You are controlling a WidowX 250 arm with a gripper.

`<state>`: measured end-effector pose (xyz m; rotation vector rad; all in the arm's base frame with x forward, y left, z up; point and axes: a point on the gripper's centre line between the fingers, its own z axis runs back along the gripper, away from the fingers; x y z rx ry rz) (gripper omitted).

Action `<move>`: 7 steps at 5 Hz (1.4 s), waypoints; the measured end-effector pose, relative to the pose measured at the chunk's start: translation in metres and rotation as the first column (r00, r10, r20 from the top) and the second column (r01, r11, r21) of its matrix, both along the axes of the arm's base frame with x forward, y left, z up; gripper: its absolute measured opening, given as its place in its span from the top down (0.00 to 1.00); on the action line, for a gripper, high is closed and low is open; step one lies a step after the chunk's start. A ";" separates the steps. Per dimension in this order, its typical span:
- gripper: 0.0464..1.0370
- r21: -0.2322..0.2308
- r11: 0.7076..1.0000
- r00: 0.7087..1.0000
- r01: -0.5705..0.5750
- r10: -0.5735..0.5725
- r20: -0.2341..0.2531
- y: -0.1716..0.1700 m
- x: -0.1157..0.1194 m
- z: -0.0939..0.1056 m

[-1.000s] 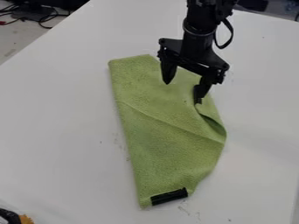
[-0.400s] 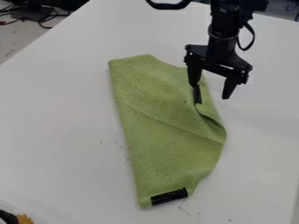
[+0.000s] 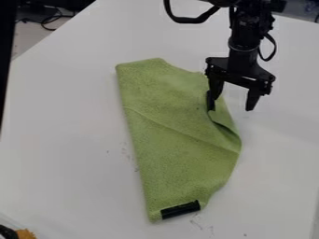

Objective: Unfold the cloth from top right to bottom left

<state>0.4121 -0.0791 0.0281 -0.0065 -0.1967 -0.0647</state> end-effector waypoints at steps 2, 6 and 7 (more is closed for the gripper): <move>0.04 0.061 0.998 0.999 -0.026 0.028 -0.032 0.015 -0.008 -0.004; 0.09 0.029 0.999 0.999 -0.027 0.028 -0.030 0.024 -0.011 -0.010; 0.36 0.015 0.999 0.999 -0.033 0.034 -0.024 0.030 -0.012 -0.014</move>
